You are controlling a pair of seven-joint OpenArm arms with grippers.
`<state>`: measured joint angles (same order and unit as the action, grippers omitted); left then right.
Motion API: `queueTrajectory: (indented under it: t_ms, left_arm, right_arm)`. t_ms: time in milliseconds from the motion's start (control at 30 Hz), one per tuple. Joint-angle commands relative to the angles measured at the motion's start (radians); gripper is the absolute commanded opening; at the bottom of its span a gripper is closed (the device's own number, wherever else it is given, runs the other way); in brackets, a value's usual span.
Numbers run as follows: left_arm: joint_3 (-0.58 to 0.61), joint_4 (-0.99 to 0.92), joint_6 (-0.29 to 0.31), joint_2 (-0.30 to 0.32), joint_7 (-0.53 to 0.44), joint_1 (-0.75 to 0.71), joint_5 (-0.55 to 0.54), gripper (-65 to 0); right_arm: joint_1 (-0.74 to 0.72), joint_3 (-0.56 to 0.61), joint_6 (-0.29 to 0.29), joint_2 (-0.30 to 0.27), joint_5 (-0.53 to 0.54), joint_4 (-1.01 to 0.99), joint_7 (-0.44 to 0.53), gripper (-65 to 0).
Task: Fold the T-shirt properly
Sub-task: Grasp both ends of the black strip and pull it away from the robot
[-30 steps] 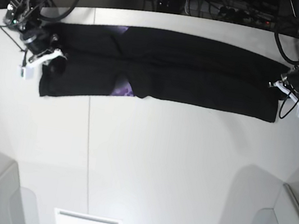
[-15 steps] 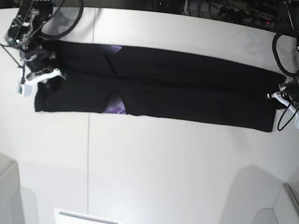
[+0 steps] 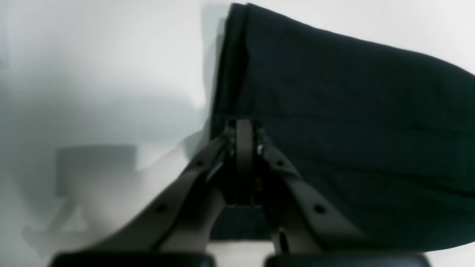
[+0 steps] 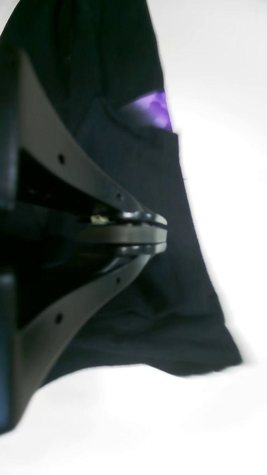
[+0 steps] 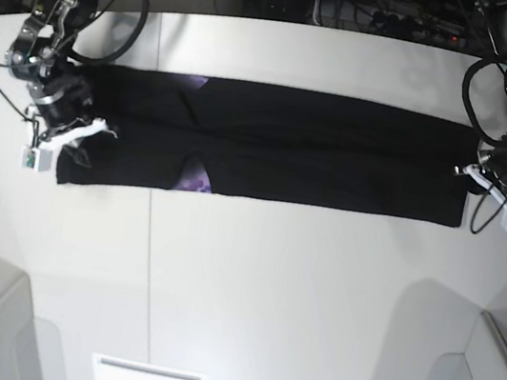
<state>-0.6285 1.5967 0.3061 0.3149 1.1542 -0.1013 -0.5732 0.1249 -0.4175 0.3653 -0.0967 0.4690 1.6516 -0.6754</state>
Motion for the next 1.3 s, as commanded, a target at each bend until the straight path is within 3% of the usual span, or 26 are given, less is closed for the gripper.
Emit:
queueTrajectory:
  t_ms: [0,133,267,467,567,700,800,1000,1267]
  left_arm:
    - [-0.049,0.055,0.000,0.026,0.014,0.022,0.005,-65.0]
    - [-0.176,0.153,0.002,0.011,0.102,0.041,-0.012,-65.0]
    - [-0.258,0.149,0.002,0.011,0.103,0.012,-0.159,-65.0]
    - [-0.265,0.077,0.002,0.017,0.100,-0.030,-0.316,-16.6]
    - [-0.265,0.020,0.020,0.019,0.099,-0.021,-0.321,0.0]
    - [-0.255,-0.055,0.080,0.019,0.099,0.005,-0.319,0.0]
    - [-0.181,-0.081,0.083,0.019,0.089,0.016,-0.262,0.0]
    - [-0.043,-0.132,0.080,0.016,-0.056,0.007,-0.170,0.0]
    - [-0.014,-0.220,0.080,0.017,-0.061,0.015,-0.170,0.0]
  right_arm:
    - [-0.006,-0.004,0.002,-0.011,0.009,0.038,-0.005,-65.0]
    - [0.002,-0.004,0.002,-0.004,0.009,0.120,-0.051,-65.0]
    - [0.019,-0.002,0.002,0.002,0.009,0.146,-0.053,-65.0]
    - [0.023,-0.002,0.004,0.004,0.009,0.138,-0.053,-65.0]
    - [0.025,-0.002,0.004,0.004,0.009,0.138,-0.053,-65.0]
    - [0.037,-0.002,0.004,0.004,0.009,0.144,-0.053,-65.0]
    - [0.038,-0.002,0.004,0.004,0.009,0.144,-0.053,-65.0]
    - [0.051,-0.002,0.004,0.019,0.009,0.146,-0.050,-65.0]
    - [0.052,-0.002,0.004,0.022,0.009,0.146,-0.050,-65.0]
